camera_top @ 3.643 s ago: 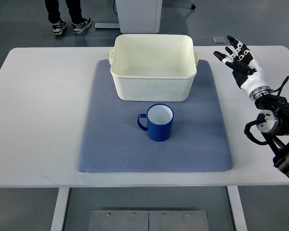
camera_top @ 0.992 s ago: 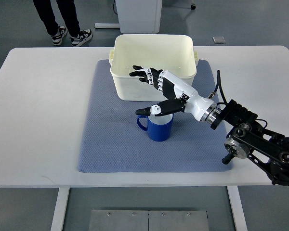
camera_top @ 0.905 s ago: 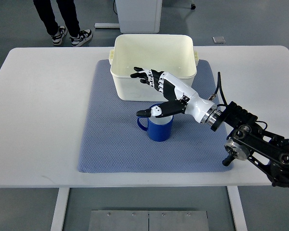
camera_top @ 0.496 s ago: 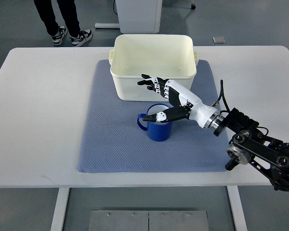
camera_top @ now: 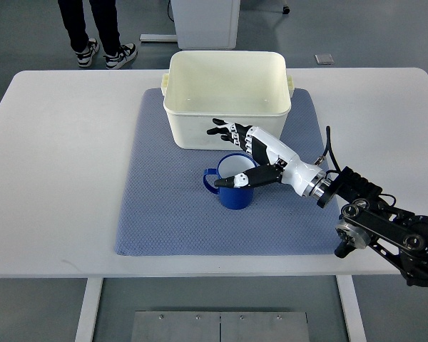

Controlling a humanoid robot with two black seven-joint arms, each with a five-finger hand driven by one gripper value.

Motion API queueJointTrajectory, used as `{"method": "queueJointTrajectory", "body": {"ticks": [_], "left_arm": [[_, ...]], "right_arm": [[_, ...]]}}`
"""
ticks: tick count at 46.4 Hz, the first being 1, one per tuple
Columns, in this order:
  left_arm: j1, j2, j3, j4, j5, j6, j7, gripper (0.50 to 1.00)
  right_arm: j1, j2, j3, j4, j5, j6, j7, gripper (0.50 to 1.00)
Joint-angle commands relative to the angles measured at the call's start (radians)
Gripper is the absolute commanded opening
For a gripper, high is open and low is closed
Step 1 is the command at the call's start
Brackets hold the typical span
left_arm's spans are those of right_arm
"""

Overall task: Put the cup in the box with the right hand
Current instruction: 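Lower the right hand onto the blue mug rim and hook its fingers inside, then close the right hand on the mug rim and lift it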

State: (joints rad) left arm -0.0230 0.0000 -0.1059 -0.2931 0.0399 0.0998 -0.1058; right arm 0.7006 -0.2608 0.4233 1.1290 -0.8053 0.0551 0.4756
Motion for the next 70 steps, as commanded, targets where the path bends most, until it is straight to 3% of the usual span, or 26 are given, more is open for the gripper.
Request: {"method": "queueJointTrajectory", "body": {"ticks": [1, 70], "left_arm": [[0.0, 0.0, 0.0, 0.0, 0.0, 0.0, 0.0, 1.0], [0.0, 0.0, 0.0, 0.0, 0.0, 0.0, 0.0, 1.0]], "right_arm": [[-0.006, 0.0, 0.0, -0.001, 0.0, 0.0, 0.0, 1.0], [-0.053, 0.038, -0.06, -0.121, 0.012, -0.017, 0.029, 1.0]]}}
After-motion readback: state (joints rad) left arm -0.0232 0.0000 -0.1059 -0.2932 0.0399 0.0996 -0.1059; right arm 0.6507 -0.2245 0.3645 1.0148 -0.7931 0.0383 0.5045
